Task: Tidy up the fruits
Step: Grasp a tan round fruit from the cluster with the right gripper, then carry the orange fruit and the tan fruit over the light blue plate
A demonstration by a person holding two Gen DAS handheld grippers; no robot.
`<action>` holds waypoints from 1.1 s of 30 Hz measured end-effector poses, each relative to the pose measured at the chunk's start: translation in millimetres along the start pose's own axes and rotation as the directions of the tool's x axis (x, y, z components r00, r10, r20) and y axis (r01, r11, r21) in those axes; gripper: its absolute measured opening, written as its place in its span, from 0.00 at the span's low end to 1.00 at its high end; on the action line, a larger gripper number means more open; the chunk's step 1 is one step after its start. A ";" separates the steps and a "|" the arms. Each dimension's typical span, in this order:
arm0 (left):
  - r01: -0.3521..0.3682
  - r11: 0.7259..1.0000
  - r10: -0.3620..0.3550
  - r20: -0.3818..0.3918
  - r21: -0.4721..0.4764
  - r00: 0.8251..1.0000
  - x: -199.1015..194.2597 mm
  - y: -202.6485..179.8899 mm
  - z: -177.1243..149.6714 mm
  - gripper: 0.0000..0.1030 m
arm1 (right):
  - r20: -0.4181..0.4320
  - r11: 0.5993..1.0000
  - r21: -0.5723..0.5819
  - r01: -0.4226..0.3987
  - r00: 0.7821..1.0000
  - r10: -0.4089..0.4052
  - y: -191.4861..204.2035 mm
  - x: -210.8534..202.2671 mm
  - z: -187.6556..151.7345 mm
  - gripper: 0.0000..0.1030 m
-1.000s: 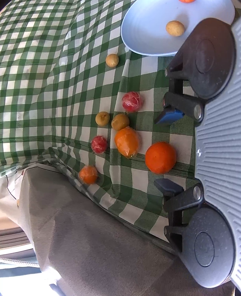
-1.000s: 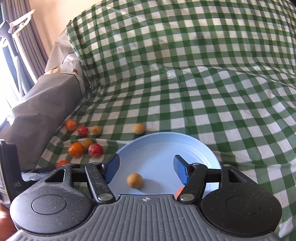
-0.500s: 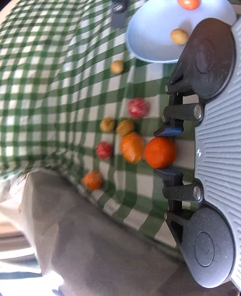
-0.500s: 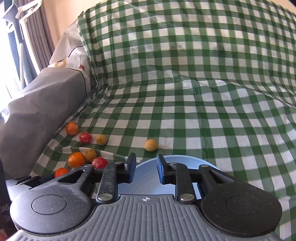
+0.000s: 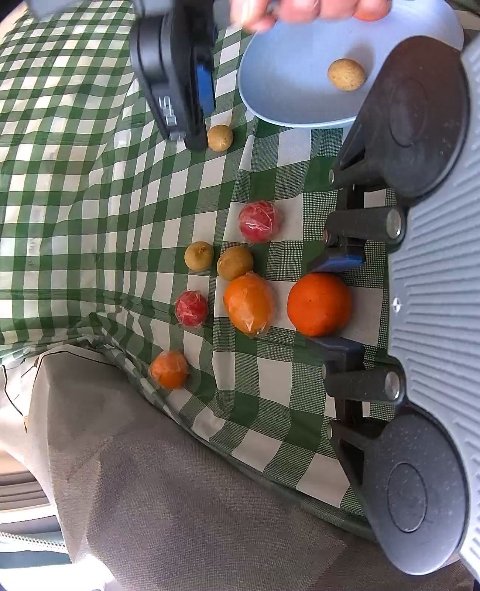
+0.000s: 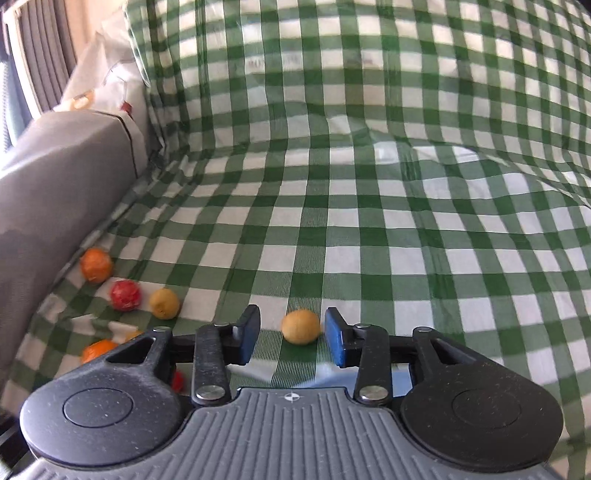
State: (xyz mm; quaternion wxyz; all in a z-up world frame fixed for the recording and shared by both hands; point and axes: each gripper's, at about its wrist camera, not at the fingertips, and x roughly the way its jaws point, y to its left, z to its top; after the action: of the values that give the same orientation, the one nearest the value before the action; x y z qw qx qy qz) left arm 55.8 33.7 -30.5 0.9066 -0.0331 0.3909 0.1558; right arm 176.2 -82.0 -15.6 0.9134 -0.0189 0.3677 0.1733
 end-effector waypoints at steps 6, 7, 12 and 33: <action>0.001 1.000 -0.001 0.004 0.000 1.000 0.1 0.5 -0.2 0.38 | -0.086 0.999 -0.017 0.027 0.996 -0.029 3.1 33.5 6.6 0.41; 0.002 1.000 -0.002 0.004 0.000 1.000 0.2 0.5 -0.1 0.38 | -0.105 0.999 -0.025 0.027 0.994 -0.030 3.7 38.0 5.7 0.41; 0.005 1.000 -0.005 0.006 -0.011 1.000 -1.6 2.4 0.6 0.38 | -0.108 0.998 -0.055 0.025 0.994 -0.031 6.7 39.1 5.2 0.29; 0.143 0.987 -0.152 0.154 0.071 0.976 -62.3 -6.7 -5.0 0.38 | 0.133 0.997 0.059 -0.042 0.991 0.034 -51.9 -172.4 -54.6 0.29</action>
State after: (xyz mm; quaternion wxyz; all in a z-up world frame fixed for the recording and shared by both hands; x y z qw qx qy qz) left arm 14.2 10.4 10.4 0.9444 -0.0228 0.3183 0.0785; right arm 41.6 -191.8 56.8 0.9324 0.0278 0.3121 0.1799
